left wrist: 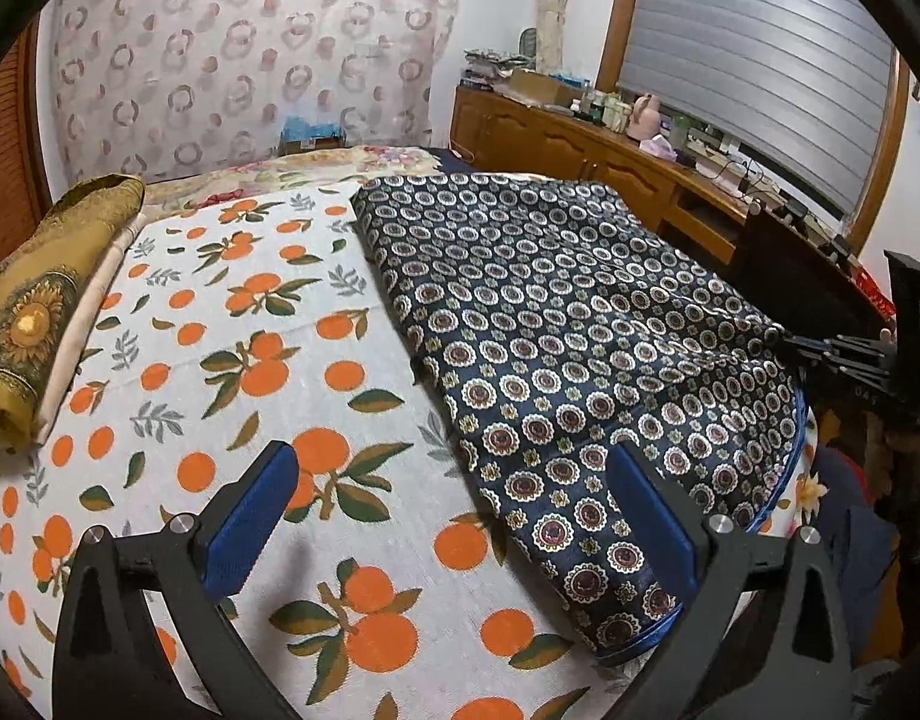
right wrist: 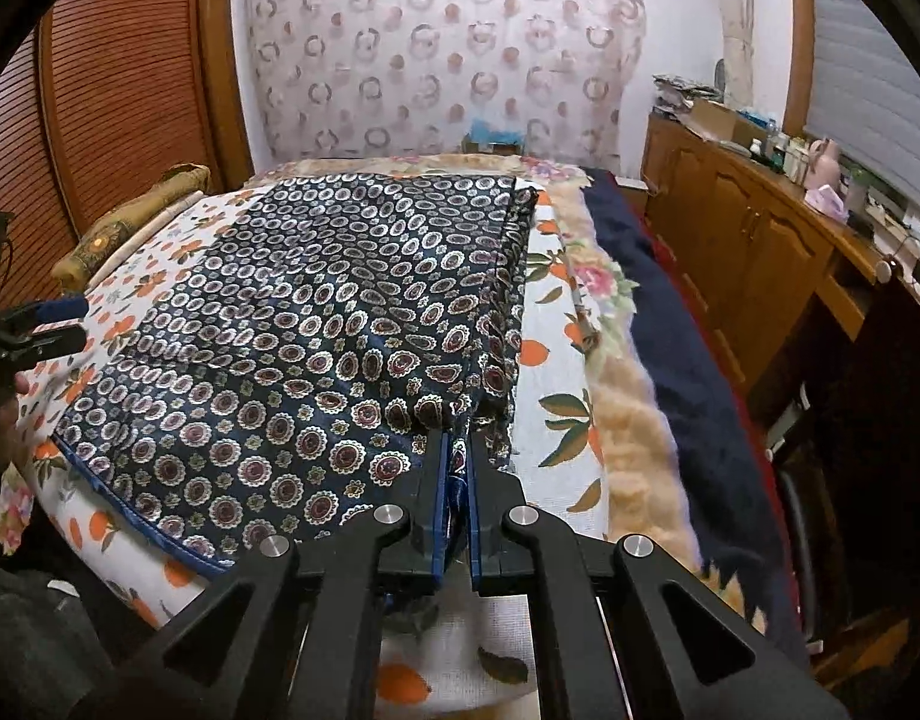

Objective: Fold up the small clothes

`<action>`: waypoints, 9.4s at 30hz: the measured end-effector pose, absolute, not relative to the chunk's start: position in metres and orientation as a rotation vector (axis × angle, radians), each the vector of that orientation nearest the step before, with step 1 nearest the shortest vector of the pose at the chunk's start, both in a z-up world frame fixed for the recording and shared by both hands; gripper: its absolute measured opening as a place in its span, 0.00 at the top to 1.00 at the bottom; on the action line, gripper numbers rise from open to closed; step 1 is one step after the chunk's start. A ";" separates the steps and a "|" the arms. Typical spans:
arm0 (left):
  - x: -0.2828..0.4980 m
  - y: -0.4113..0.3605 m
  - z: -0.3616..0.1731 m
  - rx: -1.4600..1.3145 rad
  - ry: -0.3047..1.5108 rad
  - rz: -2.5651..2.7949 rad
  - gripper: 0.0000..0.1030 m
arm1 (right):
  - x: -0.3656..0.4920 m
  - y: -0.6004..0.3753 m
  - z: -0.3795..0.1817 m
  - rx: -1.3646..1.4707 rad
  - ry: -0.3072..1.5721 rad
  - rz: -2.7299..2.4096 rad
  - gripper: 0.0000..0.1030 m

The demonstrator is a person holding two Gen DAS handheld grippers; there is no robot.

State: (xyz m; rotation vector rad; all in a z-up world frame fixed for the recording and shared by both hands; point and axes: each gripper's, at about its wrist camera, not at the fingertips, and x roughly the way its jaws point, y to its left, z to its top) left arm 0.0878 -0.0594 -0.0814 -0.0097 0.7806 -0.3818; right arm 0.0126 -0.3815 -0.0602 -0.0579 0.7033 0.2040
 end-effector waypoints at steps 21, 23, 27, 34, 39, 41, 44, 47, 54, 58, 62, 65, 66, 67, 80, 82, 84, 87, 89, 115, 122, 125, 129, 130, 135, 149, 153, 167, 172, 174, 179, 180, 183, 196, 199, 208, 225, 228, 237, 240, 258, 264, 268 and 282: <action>0.078 -0.067 -0.095 0.019 0.820 -0.397 0.01 | 0.020 -0.373 -0.079 -0.013 0.765 0.221 0.47; 0.076 -0.069 -0.095 0.025 0.820 -0.416 0.04 | 0.018 -0.369 -0.078 -0.035 0.766 0.235 0.47; 0.071 -0.074 -0.098 0.014 0.845 -0.478 0.25 | 0.014 -0.365 -0.076 -0.051 0.766 0.257 0.58; 0.066 -0.082 -0.104 0.019 0.868 -0.523 0.62 | 0.013 -0.373 -0.076 -0.004 0.771 0.284 0.92; 0.065 -0.088 -0.100 0.031 0.859 -0.568 0.97 | 0.007 -0.378 -0.068 0.055 0.710 0.317 0.97; 0.064 -0.087 -0.090 0.021 0.823 -0.582 0.97 | 0.002 -0.380 -0.057 0.075 0.652 0.319 0.98; 0.072 -0.086 -0.066 -0.013 0.760 -0.596 0.97 | 0.005 -0.382 -0.036 0.090 0.589 0.336 0.98; 0.092 -0.084 -0.037 -0.042 0.684 -0.588 0.97 | 0.016 -0.381 -0.010 0.079 0.530 0.355 0.98; 0.158 -0.075 -0.006 -0.100 0.627 -0.534 0.97 | 0.061 -0.388 0.034 0.097 0.446 0.355 0.98; 0.198 -0.070 -0.007 -0.113 0.643 -0.484 0.97 | 0.108 -0.383 0.039 0.097 0.490 0.337 0.98; 0.234 -0.068 -0.019 -0.108 0.679 -0.444 0.97 | 0.150 -0.369 0.033 0.061 0.543 0.295 0.98; 0.254 -0.069 -0.028 -0.102 0.706 -0.429 0.97 | 0.174 -0.360 0.031 0.044 0.577 0.274 0.98; 0.260 -0.070 -0.030 -0.101 0.712 -0.428 0.97 | 0.182 -0.358 0.031 0.038 0.587 0.265 0.97; 0.266 -0.070 -0.033 -0.100 0.721 -0.425 0.97 | 0.186 -0.355 0.032 0.028 0.596 0.250 0.94; 0.286 -0.073 -0.046 -0.031 0.777 -0.414 0.66 | 0.169 -0.348 0.027 -0.105 0.601 0.263 0.49; 0.280 -0.068 -0.042 -0.016 0.759 -0.418 0.43 | 0.165 -0.347 0.017 -0.129 0.641 0.268 0.49; 0.278 -0.061 -0.042 -0.017 0.764 -0.425 0.21 | 0.163 -0.345 0.007 -0.142 0.683 0.269 0.49; 0.268 -0.052 -0.047 -0.001 0.787 -0.437 0.20 | 0.161 -0.336 -0.003 -0.186 0.713 0.281 0.49; 0.263 -0.050 -0.053 0.030 0.807 -0.436 0.20 | 0.164 -0.329 -0.006 -0.210 0.719 0.298 0.49; 0.330 -0.059 -0.078 0.010 0.863 -0.303 0.20 | 0.233 -0.354 0.007 0.018 0.695 0.248 0.56; 0.335 -0.067 -0.097 -0.034 0.938 -0.392 0.43 | 0.227 -0.346 0.000 -0.007 0.715 0.284 0.48; 0.334 -0.069 -0.095 -0.048 0.932 -0.409 0.55 | 0.227 -0.346 -0.003 -0.014 0.725 0.289 0.48; 0.333 -0.072 -0.095 -0.077 0.941 -0.458 0.87 | 0.230 -0.349 -0.008 -0.007 0.743 0.296 0.48; 0.331 -0.073 -0.093 -0.077 0.933 -0.466 0.93 | 0.230 -0.350 -0.007 -0.005 0.745 0.298 0.48; 0.310 -0.066 -0.067 -0.076 0.844 -0.477 0.94 | 0.231 -0.351 -0.006 0.010 0.753 0.315 0.42; 0.295 -0.034 -0.066 -0.078 0.827 -0.390 0.94 | 0.265 -0.331 -0.019 0.042 0.845 0.377 0.33; 0.295 -0.036 -0.072 -0.059 0.831 -0.381 0.94 | 0.267 -0.326 -0.017 0.035 0.849 0.391 0.33; 0.275 -0.032 -0.057 -0.115 0.767 -0.426 0.94 | 0.244 -0.308 -0.008 -0.012 0.779 0.430 0.90; 0.249 -0.014 -0.027 -0.135 0.672 -0.407 0.94 | 0.229 -0.298 0.021 -0.020 0.676 0.451 0.91; 0.240 -0.002 -0.017 -0.143 0.642 -0.390 0.94 | 0.224 -0.286 0.036 -0.050 0.630 0.472 0.91; 0.213 0.043 0.002 -0.164 0.568 -0.295 0.94 | 0.224 -0.250 0.066 -0.097 0.555 0.547 0.91; 0.208 0.054 0.005 -0.172 0.557 -0.275 0.94 | 0.226 -0.239 0.072 -0.110 0.541 0.566 0.91; 0.192 0.088 0.012 -0.196 0.519 -0.206 0.94 | 0.233 -0.205 0.088 -0.144 0.504 0.624 0.91; 0.149 0.200 -0.021 -0.332 0.492 0.042 0.94 | 0.331 -0.027 0.118 -0.373 0.444 0.852 0.91; 0.141 0.214 -0.032 -0.361 0.495 0.077 0.94 | 0.356 0.008 0.115 -0.418 0.454 0.888 0.91; 0.131 0.227 -0.059 -0.385 0.542 0.143 0.94 | 0.406 0.061 0.101 -0.508 0.494 0.944 0.87; 0.127 0.235 -0.068 -0.366 0.576 0.195 0.94 | 0.412 -0.005 0.076 -0.342 0.528 0.843 0.44; 0.128 0.233 -0.067 -0.347 0.587 0.203 0.94 | 0.406 -0.011 0.060 -0.318 0.573 0.870 0.44; 0.111 0.226 -0.047 -0.306 0.550 0.221 0.47 | 0.396 -0.020 0.027 -0.328 0.616 0.862 0.44; 0.103 0.224 -0.039 -0.286 0.526 0.220 0.17 | 0.391 -0.022 0.029 -0.304 0.612 0.853 0.44; 0.076 0.159 -0.019 -0.150 0.514 0.168 0.08 | 0.251 -0.127 0.045 -0.205 0.508 0.766 0.38; 0.072 0.122 -0.017 -0.126 0.510 0.097 0.08 | 0.202 -0.179 0.050 -0.162 0.484 0.690 0.30; 0.069 0.094 -0.015 -0.099 0.506 0.057 0.08 | 0.170 -0.211 0.054 -0.127 0.471 0.635 0.24; 0.063 0.016 0.005 -0.032 0.492 -0.023 0.08 | 0.098 -0.273 0.071 -0.022 0.425 0.448 0.17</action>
